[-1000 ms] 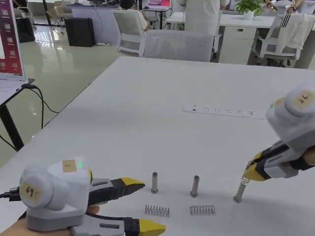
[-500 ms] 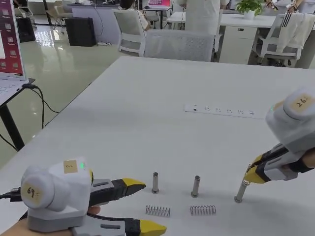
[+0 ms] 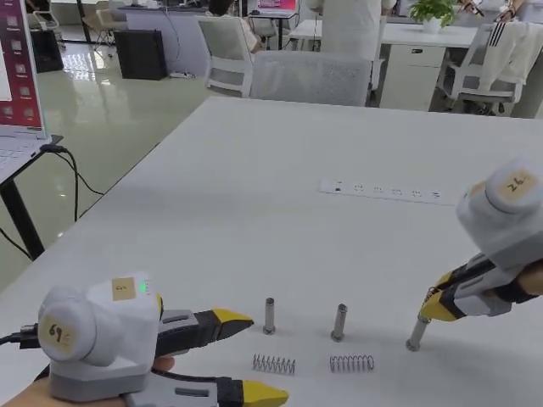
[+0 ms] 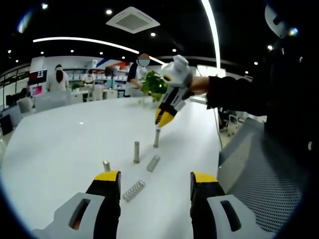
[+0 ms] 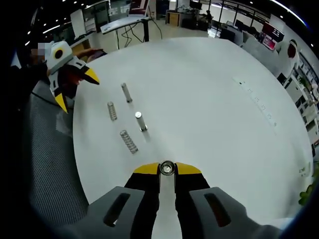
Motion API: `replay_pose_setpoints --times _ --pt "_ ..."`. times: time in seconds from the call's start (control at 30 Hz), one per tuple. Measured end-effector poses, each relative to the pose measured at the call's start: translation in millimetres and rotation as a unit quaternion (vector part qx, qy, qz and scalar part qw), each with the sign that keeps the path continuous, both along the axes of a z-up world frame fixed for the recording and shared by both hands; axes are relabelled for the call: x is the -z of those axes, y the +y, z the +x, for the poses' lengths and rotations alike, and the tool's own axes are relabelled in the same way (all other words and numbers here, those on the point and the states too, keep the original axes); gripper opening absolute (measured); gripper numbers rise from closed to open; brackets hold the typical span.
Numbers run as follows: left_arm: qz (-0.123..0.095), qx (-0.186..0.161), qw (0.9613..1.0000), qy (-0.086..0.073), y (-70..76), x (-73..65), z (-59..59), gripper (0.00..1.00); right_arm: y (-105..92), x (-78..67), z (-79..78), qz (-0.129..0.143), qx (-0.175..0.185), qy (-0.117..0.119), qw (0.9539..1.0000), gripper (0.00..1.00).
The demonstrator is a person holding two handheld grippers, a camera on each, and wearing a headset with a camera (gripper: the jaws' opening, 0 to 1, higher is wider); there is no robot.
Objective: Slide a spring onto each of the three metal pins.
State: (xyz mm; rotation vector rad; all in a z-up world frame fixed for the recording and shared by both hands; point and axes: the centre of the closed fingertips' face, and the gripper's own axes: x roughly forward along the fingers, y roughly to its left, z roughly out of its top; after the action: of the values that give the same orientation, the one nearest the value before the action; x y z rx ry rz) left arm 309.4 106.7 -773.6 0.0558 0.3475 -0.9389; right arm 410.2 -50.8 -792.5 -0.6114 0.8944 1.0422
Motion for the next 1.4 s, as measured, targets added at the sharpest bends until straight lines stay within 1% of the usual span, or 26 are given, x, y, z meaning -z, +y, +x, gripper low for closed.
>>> replay_pose_setpoints --times 0.13,0.37,0.47,0.7,0.87,1.07,1.1,1.33,1.4 --pt "0.001 0.000 1.0000 0.000 0.0 0.3 -0.2 0.51 -0.7 7.7 3.3 0.001 0.001 0.002 1.0000 0.08" --pt "0.001 0.000 1.0000 0.000 0.5 0.8 -0.5 0.51 1.3 20.4 2.7 0.003 0.003 0.005 1.0000 0.08" --pt "0.002 0.000 1.0000 0.000 0.7 1.2 -0.4 0.51 2.2 24.3 2.4 0.002 0.003 0.004 1.0000 0.08" --pt "0.003 -0.001 1.0000 0.001 0.7 1.3 -0.4 0.51 0.4 38.4 3.8 -0.001 0.006 0.013 0.9999 0.08" --pt "0.003 0.000 1.0000 0.001 0.2 1.8 -0.3 0.50 -0.5 47.3 3.2 -0.008 0.003 0.014 0.9999 0.08" --pt "0.004 -0.001 1.0000 0.001 0.6 2.2 -0.2 0.50 -1.5 52.1 1.1 -0.014 0.003 0.018 0.9997 0.08" --pt "0.004 0.000 1.0000 0.001 0.4 2.2 -0.3 0.50 -1.1 52.2 2.5 -0.010 0.004 0.016 0.9998 0.08" --pt "0.003 -0.001 1.0000 -0.001 0.3 1.6 -0.1 0.50 -1.7 52.3 1.8 -0.016 0.001 0.018 0.9997 0.09" --pt "0.004 -0.001 1.0000 -0.001 0.3 1.5 -0.2 0.50 -2.0 53.1 1.2 -0.020 -0.001 0.017 0.9997 0.11"
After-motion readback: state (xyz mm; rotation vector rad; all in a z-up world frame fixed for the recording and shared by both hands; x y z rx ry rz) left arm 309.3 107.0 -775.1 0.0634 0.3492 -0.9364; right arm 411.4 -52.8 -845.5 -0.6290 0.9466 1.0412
